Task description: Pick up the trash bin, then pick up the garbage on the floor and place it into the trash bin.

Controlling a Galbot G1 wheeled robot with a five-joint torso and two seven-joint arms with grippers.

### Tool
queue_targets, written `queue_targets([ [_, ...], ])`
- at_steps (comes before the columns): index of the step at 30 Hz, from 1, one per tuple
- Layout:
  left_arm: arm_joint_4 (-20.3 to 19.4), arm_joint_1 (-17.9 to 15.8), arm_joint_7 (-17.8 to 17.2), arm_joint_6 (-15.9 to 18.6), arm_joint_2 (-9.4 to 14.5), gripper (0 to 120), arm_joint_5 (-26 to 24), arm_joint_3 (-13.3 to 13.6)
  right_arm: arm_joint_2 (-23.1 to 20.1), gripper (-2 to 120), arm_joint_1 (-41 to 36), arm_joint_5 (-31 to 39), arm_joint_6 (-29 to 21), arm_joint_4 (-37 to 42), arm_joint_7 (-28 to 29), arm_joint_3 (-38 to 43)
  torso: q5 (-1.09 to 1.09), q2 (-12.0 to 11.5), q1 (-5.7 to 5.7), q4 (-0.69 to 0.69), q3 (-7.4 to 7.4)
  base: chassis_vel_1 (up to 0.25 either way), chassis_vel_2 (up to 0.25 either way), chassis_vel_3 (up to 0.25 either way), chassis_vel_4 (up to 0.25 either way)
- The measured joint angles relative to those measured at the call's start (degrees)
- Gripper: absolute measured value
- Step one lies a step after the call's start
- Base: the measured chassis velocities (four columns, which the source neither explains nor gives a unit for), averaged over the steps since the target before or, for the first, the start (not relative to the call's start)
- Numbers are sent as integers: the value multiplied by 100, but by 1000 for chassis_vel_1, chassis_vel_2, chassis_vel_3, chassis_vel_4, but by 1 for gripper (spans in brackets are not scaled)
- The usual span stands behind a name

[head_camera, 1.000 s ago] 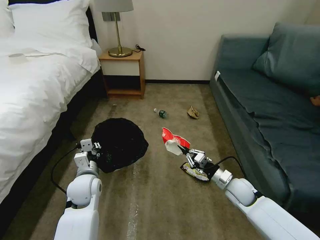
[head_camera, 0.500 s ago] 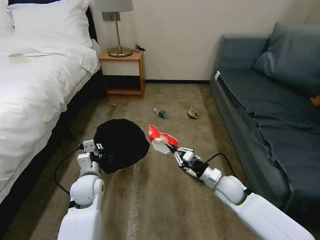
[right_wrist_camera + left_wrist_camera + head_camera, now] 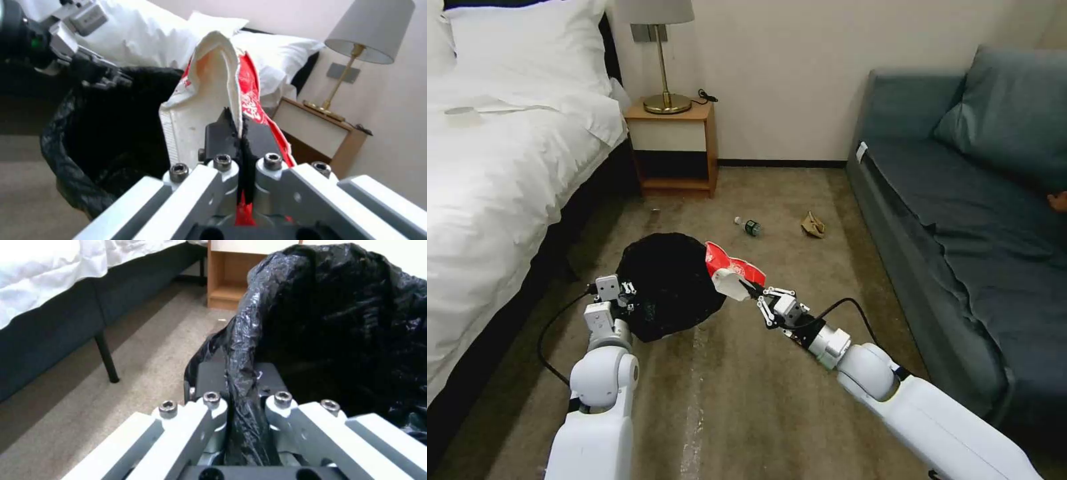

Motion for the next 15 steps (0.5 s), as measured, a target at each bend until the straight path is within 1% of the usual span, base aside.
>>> queue_targets([
  [3, 35, -34, 0, 0, -27, 5, 5, 13, 99, 0, 248, 12, -6, -94, 112, -245, 0, 0, 0, 0, 0, 0, 0, 0, 0],
  [6, 43, -40, 0, 0, -32, 5, 5, 15, 140, 0, 341, 21, -16, -126, 131, -326, 0, 0, 0, 0, 0, 0, 0, 0, 0],
  [10, 42, -44, -5, 0, -38, 5, 0, 16, 325, 0, 701, 79, -52, -314, 169, -645, -1, 0, 0, 1, 0, 0, 0, 0, 0],
  [15, 40, -44, -7, -2, -57, 5, -21, 12, 480, 0, 819, 90, -63, -478, 200, -840, 0, 0, 0, 0, 0, 0, 0, 0, 0],
])
